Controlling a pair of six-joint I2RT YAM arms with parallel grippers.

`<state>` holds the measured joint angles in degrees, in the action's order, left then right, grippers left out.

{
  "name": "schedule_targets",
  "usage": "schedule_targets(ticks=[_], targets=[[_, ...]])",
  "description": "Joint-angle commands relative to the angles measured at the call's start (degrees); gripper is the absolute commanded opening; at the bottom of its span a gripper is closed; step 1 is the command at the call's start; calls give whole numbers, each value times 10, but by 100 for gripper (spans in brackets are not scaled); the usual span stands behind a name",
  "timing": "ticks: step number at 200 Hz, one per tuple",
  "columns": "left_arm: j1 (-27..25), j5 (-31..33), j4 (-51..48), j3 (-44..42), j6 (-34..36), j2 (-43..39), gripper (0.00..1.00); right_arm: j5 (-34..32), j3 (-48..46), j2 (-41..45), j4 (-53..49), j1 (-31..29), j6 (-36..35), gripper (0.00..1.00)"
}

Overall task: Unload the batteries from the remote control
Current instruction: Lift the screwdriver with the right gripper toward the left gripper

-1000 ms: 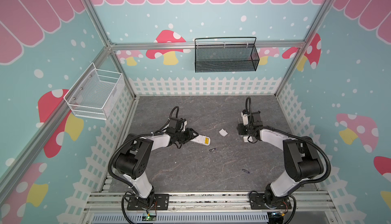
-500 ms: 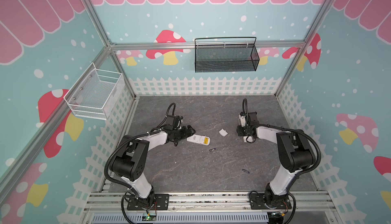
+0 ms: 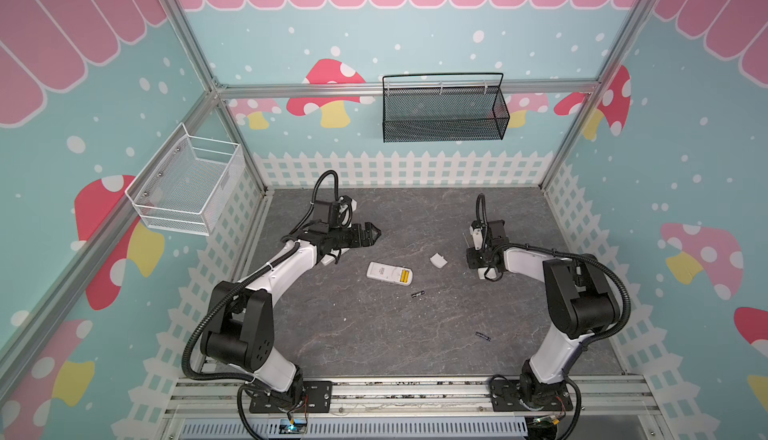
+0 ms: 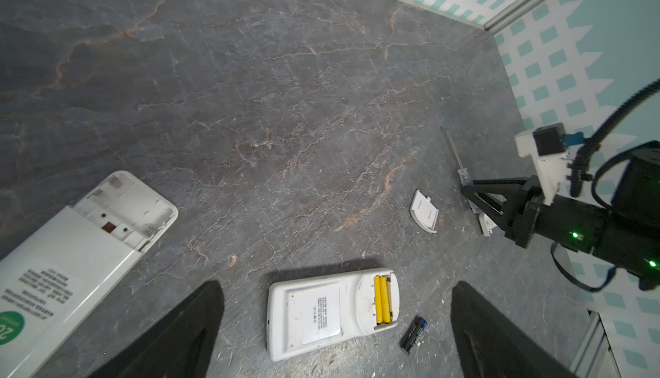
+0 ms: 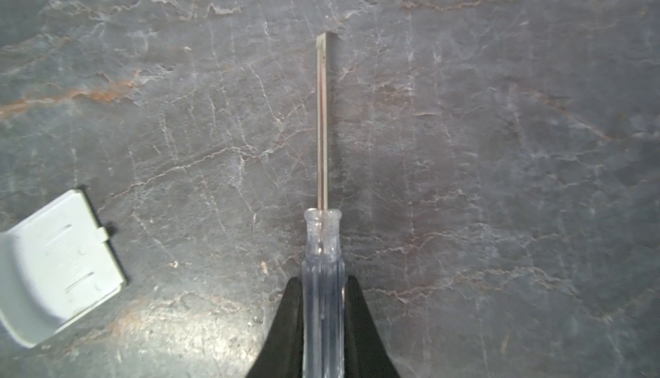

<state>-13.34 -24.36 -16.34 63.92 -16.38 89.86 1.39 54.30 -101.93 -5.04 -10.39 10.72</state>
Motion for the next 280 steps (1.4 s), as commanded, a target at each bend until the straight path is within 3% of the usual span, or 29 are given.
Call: schedule_targets(ticks=[1,49,70,106,129,152,179,225,280], targets=[[18,-51,-34,15,51,-23,97,30,20,11,-4,2,-17,5],[57,-164,-67,35,118,-51,96,208,8,103,55,-4,-86,3],[58,-184,-88,45,140,-58,94,253,-4,133,80,-21,-119,1],[59,-254,-97,60,169,-59,86,359,-35,154,120,-71,-194,2],[58,-272,-157,93,217,-60,84,398,-9,139,74,-105,-233,0],[49,-292,-186,96,263,-53,82,418,-10,139,57,-137,-288,0],[14,-304,-255,103,348,-50,81,439,2,136,41,-160,-302,0],[8,-294,-280,116,374,-39,76,470,12,139,9,-182,-335,0],[-33,-311,-314,101,446,-31,56,473,30,141,0,-193,-347,0]])
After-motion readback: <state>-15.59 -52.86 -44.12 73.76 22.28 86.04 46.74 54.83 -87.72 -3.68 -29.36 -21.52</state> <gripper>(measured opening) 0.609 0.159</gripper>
